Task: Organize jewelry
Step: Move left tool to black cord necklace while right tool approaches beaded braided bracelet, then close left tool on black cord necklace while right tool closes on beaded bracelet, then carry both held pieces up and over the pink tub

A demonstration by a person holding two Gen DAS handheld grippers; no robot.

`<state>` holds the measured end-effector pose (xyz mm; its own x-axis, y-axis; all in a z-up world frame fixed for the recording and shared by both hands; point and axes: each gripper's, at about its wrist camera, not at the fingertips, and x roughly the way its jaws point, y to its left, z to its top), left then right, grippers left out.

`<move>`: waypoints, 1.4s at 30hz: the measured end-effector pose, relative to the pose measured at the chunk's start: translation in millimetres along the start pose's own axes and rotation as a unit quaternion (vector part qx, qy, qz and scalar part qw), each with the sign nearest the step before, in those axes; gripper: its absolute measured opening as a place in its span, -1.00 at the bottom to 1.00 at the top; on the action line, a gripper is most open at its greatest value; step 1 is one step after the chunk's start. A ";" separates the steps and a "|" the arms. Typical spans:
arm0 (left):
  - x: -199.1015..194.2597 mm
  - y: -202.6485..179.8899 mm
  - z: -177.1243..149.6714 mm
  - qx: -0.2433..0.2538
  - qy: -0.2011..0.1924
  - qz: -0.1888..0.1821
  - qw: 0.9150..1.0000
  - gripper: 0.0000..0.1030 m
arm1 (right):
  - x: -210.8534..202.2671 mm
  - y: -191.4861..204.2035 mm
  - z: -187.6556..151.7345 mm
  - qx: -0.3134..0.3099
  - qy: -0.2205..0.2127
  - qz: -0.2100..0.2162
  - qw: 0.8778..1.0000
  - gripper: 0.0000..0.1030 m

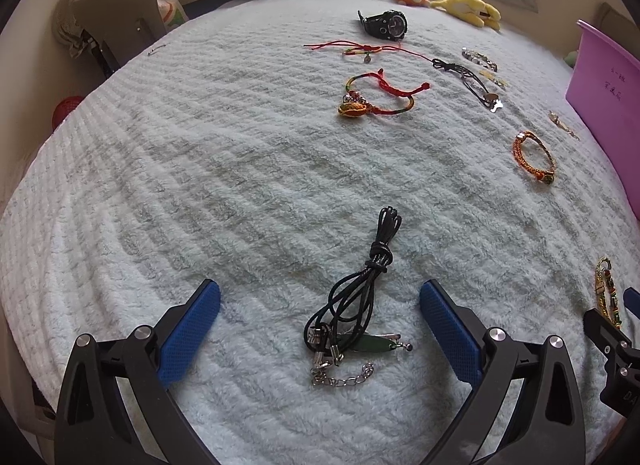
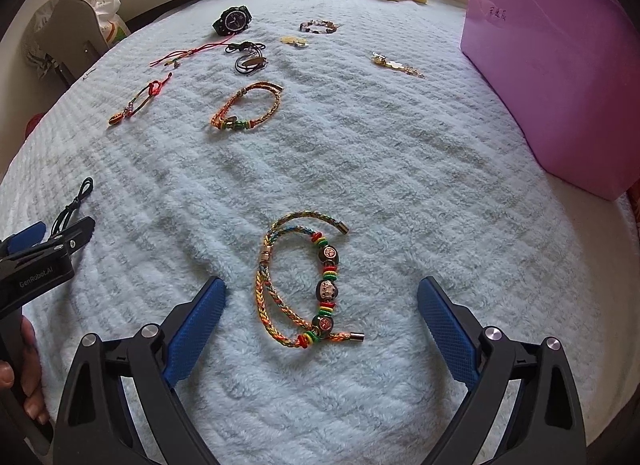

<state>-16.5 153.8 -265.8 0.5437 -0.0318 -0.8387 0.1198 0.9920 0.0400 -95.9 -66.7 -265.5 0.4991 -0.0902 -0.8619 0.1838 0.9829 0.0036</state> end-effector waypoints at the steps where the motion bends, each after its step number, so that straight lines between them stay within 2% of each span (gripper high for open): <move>1: 0.1 -0.1 0.1 0.000 0.000 0.000 1.000 0.89 | 0.8 0.2 0.3 -0.001 0.000 -0.001 1.000 0.79; 4: -0.7 -0.4 -0.3 0.000 -0.001 -0.001 1.000 0.86 | 0.8 2.0 0.4 -0.005 -0.004 0.002 1.000 0.68; 7: -4.3 -1.5 -2.6 0.001 -0.005 -0.003 1.000 0.74 | -2.9 7.3 -1.8 -0.017 -0.007 0.010 1.000 0.37; 10: -10.0 -5.6 -5.2 0.009 -0.010 -0.008 1.000 0.49 | -4.8 12.9 -1.5 -0.025 -0.006 0.019 0.999 0.10; 12: -13.2 -9.8 -5.4 0.018 -0.010 -0.016 1.000 0.20 | -5.8 15.8 -0.7 -0.028 -0.002 0.026 0.999 -0.11; 13: -15.2 -12.0 -5.3 0.023 -0.010 -0.016 1.000 0.15 | -6.7 17.4 -0.3 -0.030 -0.001 0.028 0.999 -0.17; 15: -17.0 -16.2 -5.1 0.030 -0.008 -0.015 0.999 -0.04 | -9.0 20.5 0.0 -0.036 0.003 0.038 0.999 -0.48; 16: -17.8 -17.0 -4.8 0.031 -0.007 -0.017 0.999 -0.11 | -10.6 22.0 0.0 -0.039 0.004 0.036 0.999 -0.54; 17: -18.7 -17.6 -4.3 0.032 -0.005 -0.024 0.999 -0.28 | -12.0 22.8 0.0 -0.041 0.005 0.037 0.998 -0.75; 19: -20.8 -19.3 -3.3 0.034 -0.005 -0.020 0.999 -0.44 | -14.2 21.0 -0.2 -0.036 0.009 0.040 0.999 -0.77; 21: -22.7 -19.5 -3.2 0.035 -0.002 -0.030 0.999 -0.74 | -16.2 17.2 -0.2 -0.024 0.013 0.046 0.999 -0.78; 24: -26.9 -20.1 -2.8 0.037 0.000 -0.032 0.999 -0.85 | -20.7 14.4 -0.4 -0.016 0.016 0.048 0.999 -0.78; 33: -54.5 -15.7 0.1 0.034 0.016 -0.061 0.997 -0.87 | -48.2 9.5 3.4 0.008 0.030 0.060 0.998 -0.78; 42: -112.6 -14.0 22.2 0.060 0.034 -0.076 0.995 -0.87 | -114.2 6.9 30.0 0.037 0.033 0.066 0.997 -0.78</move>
<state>-60.9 140.8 -159.9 0.4538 -0.1682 -0.8751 0.2968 0.9545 -0.0295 -126.2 -54.4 -151.9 0.4664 0.0518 -0.8831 0.1845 0.9706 0.1544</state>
